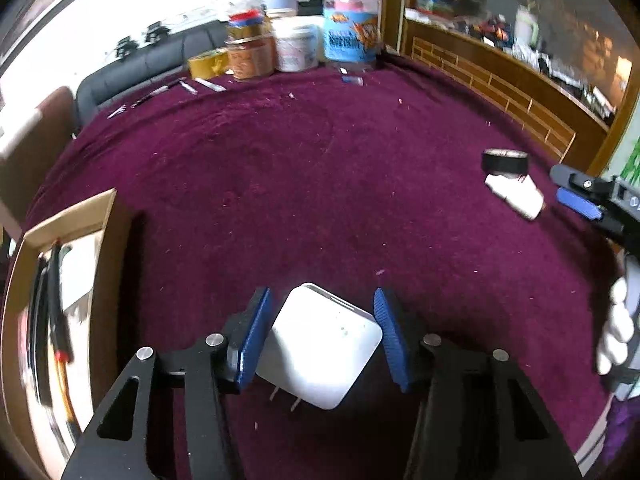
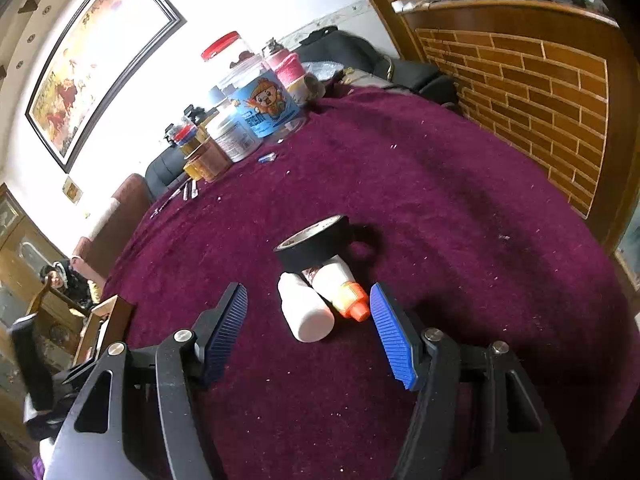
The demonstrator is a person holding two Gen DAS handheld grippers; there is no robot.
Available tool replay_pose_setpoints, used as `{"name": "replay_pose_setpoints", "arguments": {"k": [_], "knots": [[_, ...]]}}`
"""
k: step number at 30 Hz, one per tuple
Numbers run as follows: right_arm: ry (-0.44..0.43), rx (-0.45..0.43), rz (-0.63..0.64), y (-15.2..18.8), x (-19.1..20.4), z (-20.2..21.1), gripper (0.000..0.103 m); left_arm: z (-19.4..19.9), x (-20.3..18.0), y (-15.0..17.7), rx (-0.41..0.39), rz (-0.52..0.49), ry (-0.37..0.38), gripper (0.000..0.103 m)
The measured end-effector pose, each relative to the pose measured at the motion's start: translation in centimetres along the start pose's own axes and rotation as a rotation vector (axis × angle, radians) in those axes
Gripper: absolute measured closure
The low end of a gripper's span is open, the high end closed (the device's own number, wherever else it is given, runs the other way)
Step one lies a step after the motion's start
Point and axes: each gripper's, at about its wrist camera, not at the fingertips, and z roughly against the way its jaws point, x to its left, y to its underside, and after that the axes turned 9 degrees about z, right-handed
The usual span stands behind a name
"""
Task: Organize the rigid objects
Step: 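Move the left tool to the white charger and grasp it, then grasp the small white bottle with the right gripper while the left gripper holds the charger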
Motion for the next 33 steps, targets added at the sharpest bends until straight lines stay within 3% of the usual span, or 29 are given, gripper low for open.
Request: {"name": "replay_pose_setpoints", "arguments": {"k": [3,8,13,15,19,24,27,28,30,33], "knots": [[0.013,0.003,0.045,-0.2,0.9,0.2,0.040,0.1,0.3,0.5,-0.001,0.000,-0.014,0.057],[-0.054,0.125,0.104,-0.7,2.0,-1.9,0.040,-1.3,1.6,1.0,0.042,0.062,0.018,0.057],[-0.026,0.214,0.194,-0.7,3.1,-4.8,0.040,-1.2,1.9,1.1,0.039,0.073,0.041,0.056],[-0.031,0.246,0.214,-0.5,3.7,-5.5,0.052,-1.2,2.0,1.1,0.038,0.080,0.054,0.055],[-0.058,0.284,0.248,0.0,5.1,-6.1,0.055,-1.1,2.3,1.3,0.035,0.090,0.065,0.055],[0.030,0.286,0.288,-0.2,6.5,-6.6,0.055,-1.7,1.1,1.0,0.044,0.044,0.020,0.042],[0.050,0.308,0.265,-0.3,6.8,-7.7,0.055,-1.9,0.5,1.0,0.047,0.014,-0.004,0.041],[0.065,0.307,0.265,-0.4,7.0,-7.9,0.055,-1.9,0.6,1.0,0.045,0.018,-0.002,0.042],[0.076,0.312,0.269,-0.5,7.6,-8.3,0.055,-1.7,0.9,1.1,0.032,0.031,-0.004,0.060],[0.097,0.321,0.278,-0.4,8.3,-8.7,0.055,-1.4,1.6,1.2,0.021,0.064,0.027,0.064]]}}
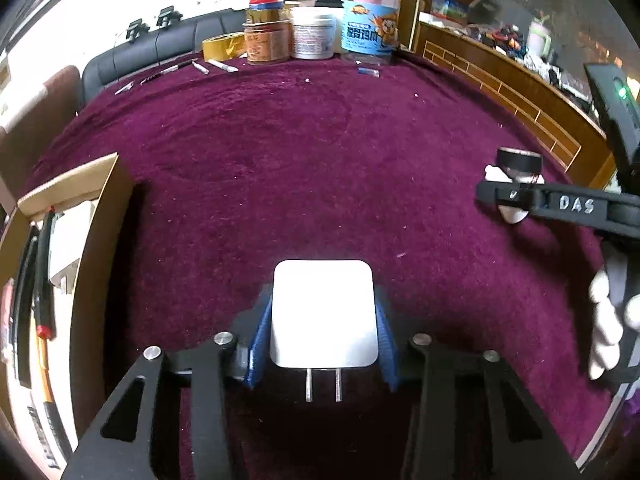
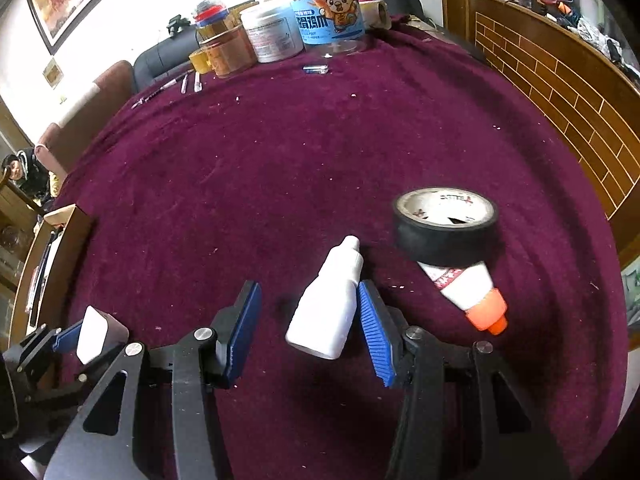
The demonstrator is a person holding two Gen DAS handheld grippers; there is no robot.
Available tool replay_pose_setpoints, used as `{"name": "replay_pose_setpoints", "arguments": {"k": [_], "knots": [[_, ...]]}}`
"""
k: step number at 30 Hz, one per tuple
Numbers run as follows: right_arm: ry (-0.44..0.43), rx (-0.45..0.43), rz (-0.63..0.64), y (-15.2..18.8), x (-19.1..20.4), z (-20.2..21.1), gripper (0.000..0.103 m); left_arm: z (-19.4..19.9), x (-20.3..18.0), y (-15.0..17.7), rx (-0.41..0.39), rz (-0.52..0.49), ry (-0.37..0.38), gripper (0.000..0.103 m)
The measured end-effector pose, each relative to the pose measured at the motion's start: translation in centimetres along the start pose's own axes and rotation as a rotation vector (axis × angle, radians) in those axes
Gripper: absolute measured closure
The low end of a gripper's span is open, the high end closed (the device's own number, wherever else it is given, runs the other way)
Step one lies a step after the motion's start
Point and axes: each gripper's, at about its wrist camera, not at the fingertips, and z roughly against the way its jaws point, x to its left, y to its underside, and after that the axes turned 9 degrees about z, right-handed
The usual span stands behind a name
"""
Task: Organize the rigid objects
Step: 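Grasp the small white bottle with the right gripper while the left gripper holds the charger, then carry the charger and white bottle into the cardboard box and release both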
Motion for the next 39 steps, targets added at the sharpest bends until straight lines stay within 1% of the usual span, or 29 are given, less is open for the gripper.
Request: {"name": "replay_pose_setpoints", "arguments": {"k": [4,5,6,7,9,12,16,18,21,24,26,27,30,32,33,36,39], "knots": [[0.056,0.017,0.033,-0.1,1.0,-0.3,0.056,0.1,0.6,-0.2,-0.004,0.024,0.030,0.064],[0.082,0.019,0.041,0.0,1.2,-0.3,0.063,0.1,0.8,-0.2,-0.005,0.034,0.041,0.064],[0.117,0.021,0.051,0.1,1.4,-0.3,0.073,0.1,0.9,-0.2,-0.006,0.043,0.051,0.064],[0.128,0.020,0.054,0.2,1.5,-0.2,0.074,0.2,1.3,-0.3,-0.007,0.059,0.069,0.064],[0.093,0.016,0.026,0.6,1.1,0.2,0.076,0.3,1.7,-0.2,-0.008,0.082,0.092,0.064],[0.055,0.015,-0.013,1.2,0.8,1.1,0.079,0.8,1.9,-0.1,-0.010,0.090,0.093,0.065],[0.036,-0.017,-0.006,2.1,1.7,3.3,0.079,2.9,2.2,0.8,-0.032,0.101,0.139,0.065],[0.032,-0.034,0.007,2.4,2.6,4.5,0.079,4.4,2.4,1.3,-0.050,0.102,0.162,0.065],[-0.003,-0.056,0.029,2.4,4.4,6.0,0.079,6.6,3.0,2.0,-0.077,0.123,0.204,0.064],[-0.062,-0.077,0.060,2.2,6.9,7.2,0.079,9.2,4.4,2.5,-0.115,0.144,0.229,0.064],[-0.100,-0.087,0.088,2.0,8.8,7.8,0.079,10.7,5.8,2.9,-0.135,0.167,0.231,0.064],[-0.130,-0.088,0.110,1.9,10.2,8.1,0.079,11.5,6.9,3.2,-0.146,0.182,0.224,0.064],[-0.201,-0.083,0.155,1.8,13.5,8.4,0.079,13.3,10.8,4.1,-0.167,0.242,0.169,0.064],[-0.254,-0.071,0.187,1.7,16.0,8.0,0.079,14.1,13.9,4.6,-0.179,0.293,0.112,0.064],[-0.287,-0.060,0.202,1.6,17.4,7.6,0.079,14.4,15.7,4.9,-0.189,0.322,0.074,0.064],[-0.368,-0.023,0.225,1.6,20.9,5.8,0.079,14.8,20.1,5.5,-0.199,0.409,0.002,0.064],[-0.422,0.031,0.247,1.5,24.1,3.6,0.079,14.5,23.4,5.9,-0.198,0.476,-0.047,0.064]]}}
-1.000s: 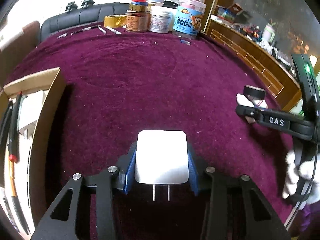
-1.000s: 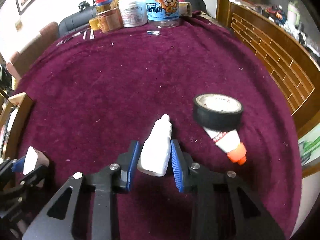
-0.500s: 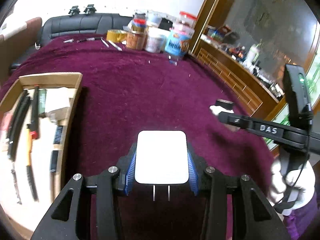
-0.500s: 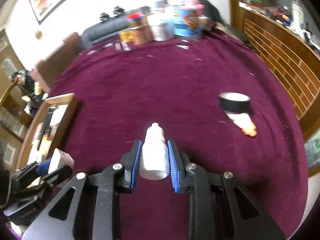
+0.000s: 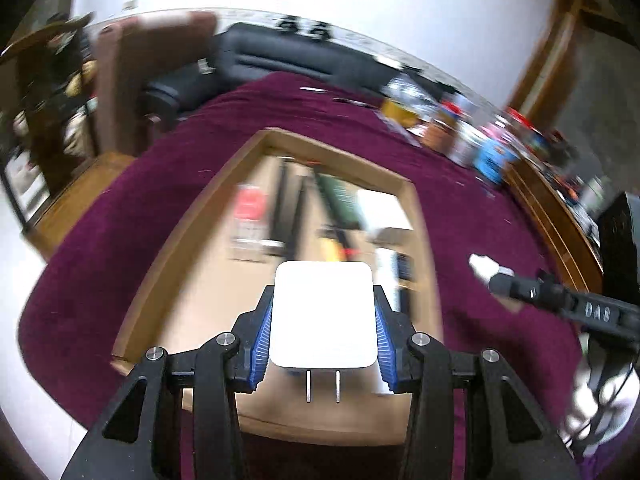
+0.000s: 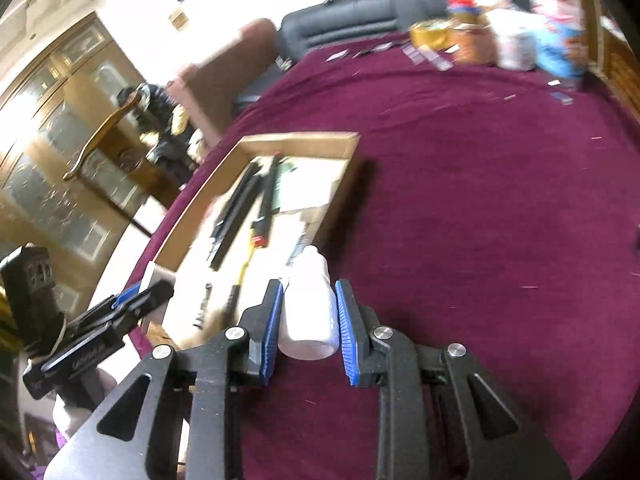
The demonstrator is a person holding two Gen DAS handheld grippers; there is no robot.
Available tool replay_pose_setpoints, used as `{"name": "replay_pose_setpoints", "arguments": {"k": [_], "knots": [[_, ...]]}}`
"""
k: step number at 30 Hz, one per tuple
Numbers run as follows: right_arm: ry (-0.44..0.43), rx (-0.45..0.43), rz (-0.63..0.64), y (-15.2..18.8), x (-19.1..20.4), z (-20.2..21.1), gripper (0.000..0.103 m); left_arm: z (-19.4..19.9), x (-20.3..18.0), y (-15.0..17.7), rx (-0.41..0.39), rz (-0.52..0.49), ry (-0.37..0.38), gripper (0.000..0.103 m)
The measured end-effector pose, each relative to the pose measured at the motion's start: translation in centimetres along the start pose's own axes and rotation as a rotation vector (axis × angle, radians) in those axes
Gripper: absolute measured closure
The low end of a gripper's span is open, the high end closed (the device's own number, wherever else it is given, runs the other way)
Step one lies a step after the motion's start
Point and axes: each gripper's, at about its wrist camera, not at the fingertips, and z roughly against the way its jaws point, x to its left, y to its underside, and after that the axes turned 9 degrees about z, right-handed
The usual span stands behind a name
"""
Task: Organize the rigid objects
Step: 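Carry the charger and white bottle into the cardboard box and release both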
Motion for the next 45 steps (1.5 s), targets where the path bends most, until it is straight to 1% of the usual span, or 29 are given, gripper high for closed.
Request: {"name": "replay_pose_setpoints", "arguments": {"k": [4,8,11,14,16,21,25,28,39,41,43,45], "knots": [[-0.035,0.059,0.034,-1.0,2.7,-3.4,0.079,-1.0,2.4,-0.3,0.009,0.024,-0.068,0.064],[-0.068,0.099,0.077,-1.7,5.7,-6.4,0.079,-2.7,3.2,-0.3,0.028,0.010,-0.139,0.064],[-0.078,0.106,0.098,-1.8,7.1,-8.0,0.079,-3.3,3.5,-0.1,0.017,-0.005,-0.176,0.064],[-0.050,0.091,0.130,-1.6,8.2,-9.2,0.079,-3.8,3.9,-0.2,0.006,-0.009,-0.202,0.064],[-0.014,0.074,0.160,-1.5,8.8,-9.8,0.079,-4.3,4.1,-0.3,0.005,-0.006,-0.209,0.064],[0.015,0.071,0.218,-0.7,9.7,-10.7,0.079,-4.6,4.0,-0.2,-0.011,-0.030,-0.228,0.064],[0.028,0.078,0.243,-0.4,10.1,-11.2,0.078,-4.5,4.1,-0.3,-0.015,-0.035,-0.225,0.064],[0.047,0.074,0.270,-0.3,10.3,-11.1,0.078,-4.4,4.1,-0.3,-0.016,-0.036,-0.222,0.064],[0.071,0.063,0.301,0.5,10.6,-10.3,0.078,-4.4,4.1,-0.3,-0.012,-0.035,-0.227,0.064],[0.068,0.063,0.304,0.6,10.6,-10.2,0.078,-4.4,4.0,-0.4,-0.010,-0.033,-0.228,0.063],[0.059,0.063,0.306,0.7,10.6,-9.9,0.078,-4.5,3.9,-0.4,-0.003,-0.029,-0.222,0.058],[0.057,0.060,0.315,0.9,10.7,-9.6,0.077,-4.5,3.7,-0.4,0.004,-0.026,-0.215,0.050]]}}
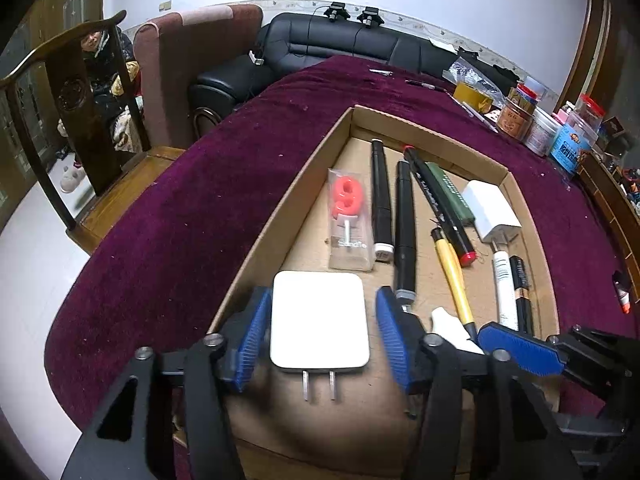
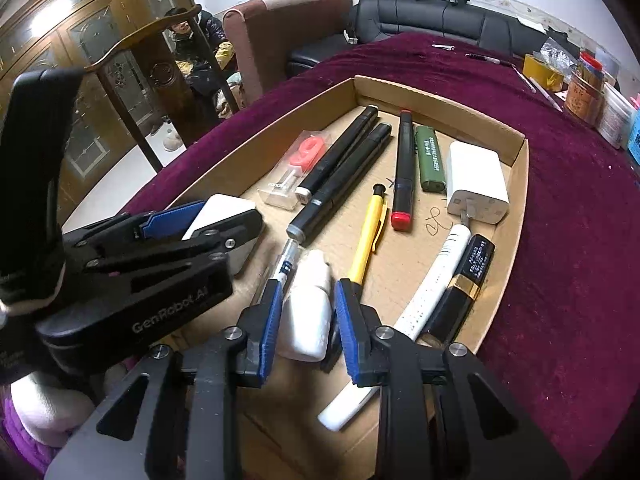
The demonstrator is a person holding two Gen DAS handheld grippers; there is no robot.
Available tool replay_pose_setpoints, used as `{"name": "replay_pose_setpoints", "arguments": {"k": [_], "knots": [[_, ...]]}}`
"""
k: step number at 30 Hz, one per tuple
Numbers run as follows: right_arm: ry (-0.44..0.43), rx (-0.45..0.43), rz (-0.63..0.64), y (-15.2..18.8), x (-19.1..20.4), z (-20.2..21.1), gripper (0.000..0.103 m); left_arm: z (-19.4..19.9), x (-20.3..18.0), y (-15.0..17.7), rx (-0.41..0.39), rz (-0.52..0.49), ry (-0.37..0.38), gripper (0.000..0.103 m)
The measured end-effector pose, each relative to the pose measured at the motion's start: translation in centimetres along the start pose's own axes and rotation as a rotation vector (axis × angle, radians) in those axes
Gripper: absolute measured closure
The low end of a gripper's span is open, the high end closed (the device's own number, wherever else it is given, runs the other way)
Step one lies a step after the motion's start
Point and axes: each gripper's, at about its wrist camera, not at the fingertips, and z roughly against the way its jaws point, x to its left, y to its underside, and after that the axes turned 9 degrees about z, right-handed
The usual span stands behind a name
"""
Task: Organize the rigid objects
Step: 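Carry the charger and white bottle into the cardboard box and release both, then grasp the black tape roll with the left gripper while the right gripper grasps the orange-capped glue bottle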
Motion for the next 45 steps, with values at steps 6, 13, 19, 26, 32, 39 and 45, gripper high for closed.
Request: {"name": "replay_pose_setpoints", "arguments": {"k": [6,13,19,26,32,39,45], "knots": [[0.009,-0.037,0.009,0.6,0.2,1.6,0.072,0.8,-0.9,0.3,-0.015,-0.013,-0.019,0.045],[0.011,-0.082,-0.064,2.2,-2.1,3.6,0.060,2.6,-3.1,0.8,-0.059,-0.055,-0.050,0.040],[0.027,-0.132,-0.128,3.7,-4.5,6.0,0.060,4.4,-6.3,1.5,-0.112,-0.122,-0.074,0.036],[0.067,-0.182,-0.245,6.8,-9.1,8.8,0.057,5.5,-11.0,2.8,-0.126,-0.216,-0.056,0.032],[0.168,-0.202,-0.353,10.8,-14.8,12.1,0.057,6.2,-14.8,4.3,-0.122,-0.295,0.012,0.032],[0.405,-0.220,-0.601,16.8,-26.7,19.2,0.057,6.5,-18.4,6.1,-0.092,-0.384,0.077,0.032],[0.493,-0.207,-0.794,20.7,-35.1,22.3,0.057,6.1,-20.1,7.0,-0.059,-0.410,0.099,0.032]]}}
